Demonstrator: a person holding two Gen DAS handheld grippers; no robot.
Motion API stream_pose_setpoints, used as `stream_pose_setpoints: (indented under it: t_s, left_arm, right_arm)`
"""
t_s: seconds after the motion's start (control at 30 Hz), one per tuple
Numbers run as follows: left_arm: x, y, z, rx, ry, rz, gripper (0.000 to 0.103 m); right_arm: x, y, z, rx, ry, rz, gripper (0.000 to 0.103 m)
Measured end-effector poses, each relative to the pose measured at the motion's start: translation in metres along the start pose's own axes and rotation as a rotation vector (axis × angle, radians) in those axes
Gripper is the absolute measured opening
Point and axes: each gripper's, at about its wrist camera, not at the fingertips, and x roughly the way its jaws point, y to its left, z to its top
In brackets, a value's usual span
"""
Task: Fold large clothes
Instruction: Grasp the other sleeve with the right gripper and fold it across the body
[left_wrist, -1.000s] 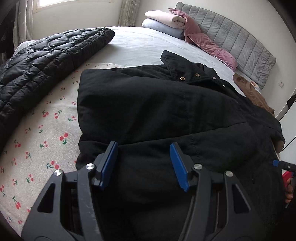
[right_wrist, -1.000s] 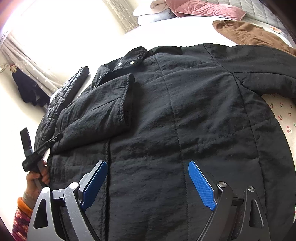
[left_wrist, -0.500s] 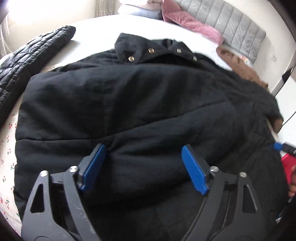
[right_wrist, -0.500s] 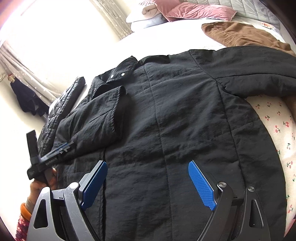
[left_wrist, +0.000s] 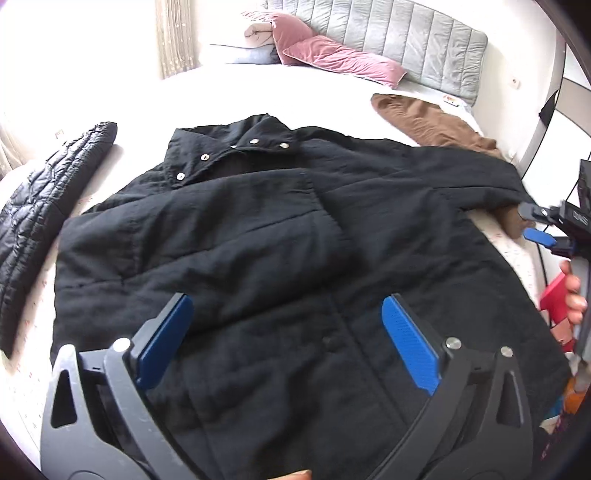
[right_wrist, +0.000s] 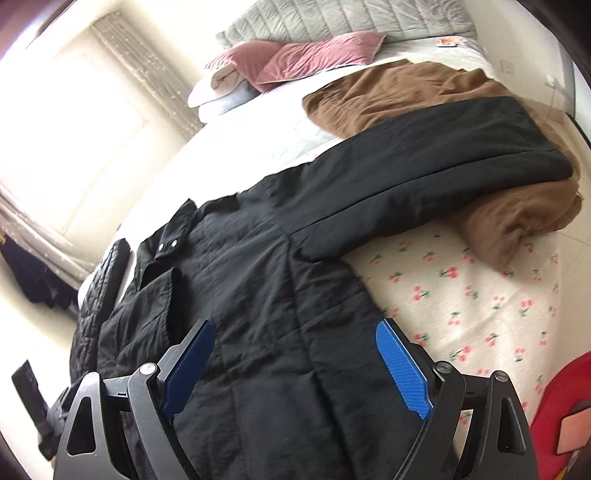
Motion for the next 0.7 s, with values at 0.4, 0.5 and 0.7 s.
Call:
stream_pose_setpoints:
  t_s: [0.4,0.5,0.7]
  left_arm:
    - [-0.004,-0.027,-0.03,-0.067,0.037,-0.034,0.102]
    - [0.0,-0.027,-0.033,-0.084,0.051,-0.039,0.102]
    - [0.005,-0.021,-0.029,-0.122,0.061,-0.056,0.102]
  right_arm:
    - [-0.032,-0.17,0.084,0.194,-0.227,-0.126,0.09]
    - [-0.035,-0.208,0.101,0.263,-0.271,-0.127,0.09]
    - [-0.023,-0.256,0.119,0.344,-0.295,-0.12,0.079]
